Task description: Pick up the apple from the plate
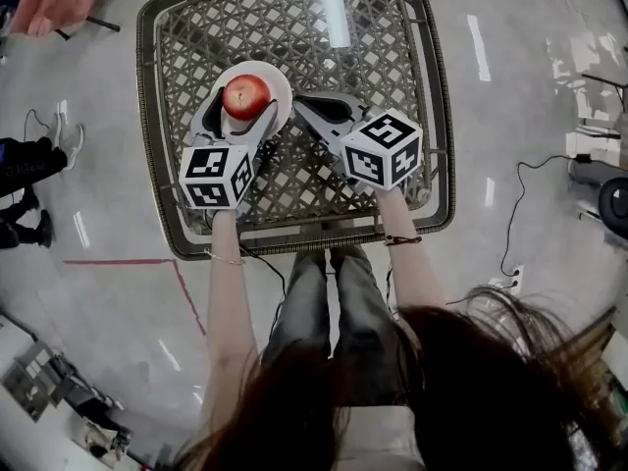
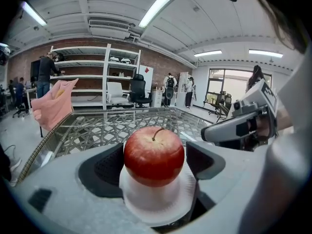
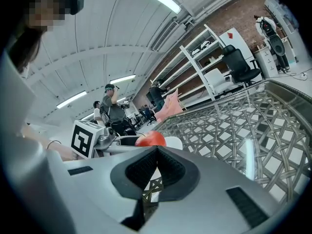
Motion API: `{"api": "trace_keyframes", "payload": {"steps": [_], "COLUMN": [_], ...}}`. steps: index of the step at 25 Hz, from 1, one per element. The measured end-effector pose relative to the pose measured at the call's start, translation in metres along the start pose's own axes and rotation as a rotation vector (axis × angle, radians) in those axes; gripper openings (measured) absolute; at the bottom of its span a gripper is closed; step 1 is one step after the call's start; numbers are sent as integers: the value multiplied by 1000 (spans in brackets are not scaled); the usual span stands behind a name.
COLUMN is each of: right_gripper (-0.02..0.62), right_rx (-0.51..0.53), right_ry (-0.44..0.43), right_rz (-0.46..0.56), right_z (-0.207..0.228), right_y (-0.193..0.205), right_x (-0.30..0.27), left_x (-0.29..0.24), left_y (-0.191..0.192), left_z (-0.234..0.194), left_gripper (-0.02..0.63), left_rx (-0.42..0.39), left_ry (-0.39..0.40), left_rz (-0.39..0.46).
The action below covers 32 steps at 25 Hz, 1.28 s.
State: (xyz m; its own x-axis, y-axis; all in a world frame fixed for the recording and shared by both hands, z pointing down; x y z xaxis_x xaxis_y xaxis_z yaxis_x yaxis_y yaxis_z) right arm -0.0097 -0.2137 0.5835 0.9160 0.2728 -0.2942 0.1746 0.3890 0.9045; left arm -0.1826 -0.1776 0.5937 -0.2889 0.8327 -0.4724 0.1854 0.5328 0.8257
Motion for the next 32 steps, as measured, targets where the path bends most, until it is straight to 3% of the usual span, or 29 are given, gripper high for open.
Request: {"api": "trace_keyframes", "payload": {"steps": [32], "right_gripper": [9], "right_rx": [18], "right_ry": [20], "right_rz": [12], "right_z": [-10], "right_y": [-24], "right_x": [5], "left_x": [23], "left_y": [-13], "left_z": [13], "left_gripper": [390], "left_rx": [45], "left_ry": [-7], "left_rz": [40]}}
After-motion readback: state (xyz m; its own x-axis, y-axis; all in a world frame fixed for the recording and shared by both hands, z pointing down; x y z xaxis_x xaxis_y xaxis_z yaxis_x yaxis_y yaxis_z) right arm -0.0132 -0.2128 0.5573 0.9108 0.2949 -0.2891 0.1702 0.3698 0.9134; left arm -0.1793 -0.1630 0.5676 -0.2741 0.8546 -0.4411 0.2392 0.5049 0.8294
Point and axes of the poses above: the fingertips, and each gripper's own axes: x backward along the fingers, z to its right, y out of its underside, the point moved 8 cm from there along x, backward along the fingers, and after that the axes turned 12 degrees about x, right-handed, at the moved point
